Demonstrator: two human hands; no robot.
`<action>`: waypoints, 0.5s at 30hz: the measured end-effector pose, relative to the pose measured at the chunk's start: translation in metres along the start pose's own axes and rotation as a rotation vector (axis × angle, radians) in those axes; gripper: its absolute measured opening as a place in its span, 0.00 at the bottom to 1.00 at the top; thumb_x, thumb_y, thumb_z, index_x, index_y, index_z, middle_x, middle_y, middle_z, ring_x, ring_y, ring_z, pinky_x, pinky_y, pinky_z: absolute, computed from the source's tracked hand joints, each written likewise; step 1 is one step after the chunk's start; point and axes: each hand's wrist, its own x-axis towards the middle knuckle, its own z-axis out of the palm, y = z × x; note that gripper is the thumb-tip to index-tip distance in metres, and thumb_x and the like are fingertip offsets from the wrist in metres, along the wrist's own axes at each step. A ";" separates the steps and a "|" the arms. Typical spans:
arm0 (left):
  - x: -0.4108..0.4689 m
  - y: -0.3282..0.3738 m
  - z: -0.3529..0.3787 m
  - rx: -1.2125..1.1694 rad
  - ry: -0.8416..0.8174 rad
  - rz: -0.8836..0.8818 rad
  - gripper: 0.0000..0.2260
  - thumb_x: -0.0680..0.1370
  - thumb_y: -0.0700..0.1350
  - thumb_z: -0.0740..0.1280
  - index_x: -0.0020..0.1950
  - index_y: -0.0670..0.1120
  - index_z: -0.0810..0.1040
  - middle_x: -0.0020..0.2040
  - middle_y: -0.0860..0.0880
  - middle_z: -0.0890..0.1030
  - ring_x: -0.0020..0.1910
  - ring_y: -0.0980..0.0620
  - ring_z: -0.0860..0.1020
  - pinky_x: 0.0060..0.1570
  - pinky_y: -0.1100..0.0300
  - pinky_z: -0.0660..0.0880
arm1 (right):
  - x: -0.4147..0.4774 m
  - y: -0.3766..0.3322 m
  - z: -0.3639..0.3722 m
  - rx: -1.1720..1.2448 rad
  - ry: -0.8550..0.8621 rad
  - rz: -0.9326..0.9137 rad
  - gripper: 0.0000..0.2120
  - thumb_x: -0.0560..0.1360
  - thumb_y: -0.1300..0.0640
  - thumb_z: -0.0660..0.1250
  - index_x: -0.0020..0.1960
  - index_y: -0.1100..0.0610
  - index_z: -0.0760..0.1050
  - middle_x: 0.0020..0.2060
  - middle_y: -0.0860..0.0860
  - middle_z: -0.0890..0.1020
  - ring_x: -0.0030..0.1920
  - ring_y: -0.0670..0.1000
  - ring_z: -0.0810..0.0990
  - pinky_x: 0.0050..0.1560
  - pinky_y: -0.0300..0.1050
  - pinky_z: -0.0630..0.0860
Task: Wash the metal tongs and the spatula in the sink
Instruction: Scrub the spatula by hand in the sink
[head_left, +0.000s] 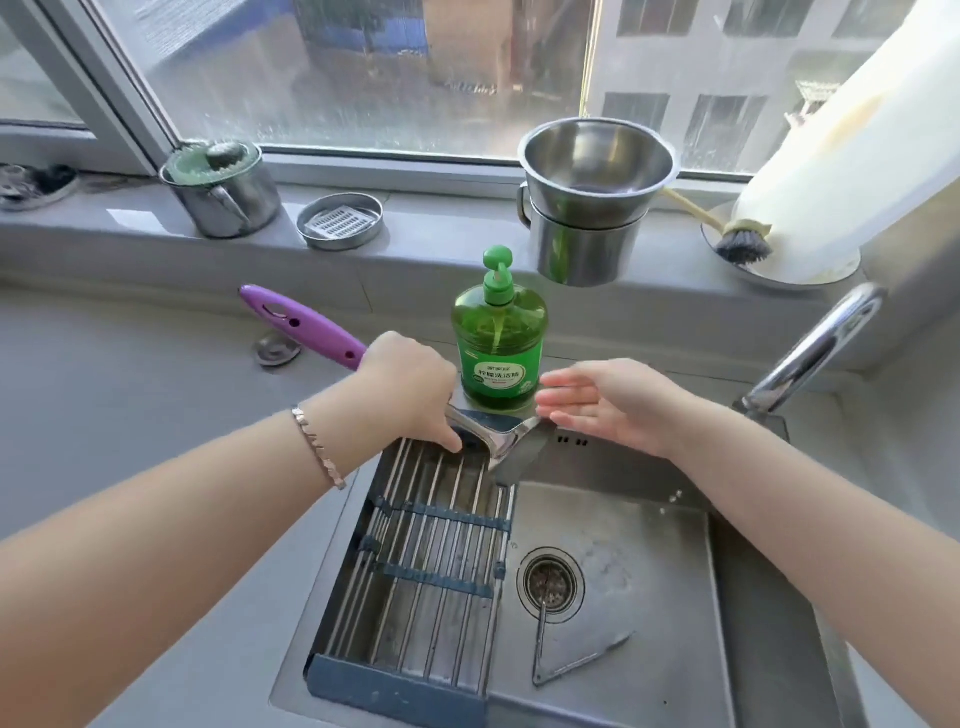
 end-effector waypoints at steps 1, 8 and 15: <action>0.005 -0.008 -0.003 0.059 0.048 0.010 0.20 0.74 0.65 0.60 0.42 0.49 0.73 0.41 0.50 0.79 0.43 0.46 0.78 0.39 0.59 0.66 | 0.006 -0.015 0.009 0.043 -0.012 -0.008 0.08 0.79 0.63 0.58 0.49 0.65 0.74 0.41 0.59 0.80 0.40 0.53 0.80 0.35 0.37 0.80; 0.043 -0.047 -0.015 0.208 0.212 0.090 0.16 0.80 0.49 0.56 0.61 0.43 0.74 0.53 0.46 0.81 0.51 0.44 0.81 0.40 0.56 0.69 | 0.063 -0.066 0.039 0.084 0.008 0.113 0.20 0.78 0.49 0.61 0.57 0.67 0.69 0.42 0.60 0.77 0.24 0.48 0.80 0.26 0.36 0.78; 0.075 -0.055 -0.017 0.093 0.295 0.160 0.35 0.79 0.45 0.56 0.76 0.42 0.34 0.31 0.52 0.72 0.32 0.49 0.74 0.32 0.58 0.69 | 0.097 -0.080 0.044 0.206 0.008 0.045 0.13 0.79 0.53 0.61 0.42 0.62 0.73 0.35 0.53 0.75 0.23 0.45 0.77 0.23 0.33 0.76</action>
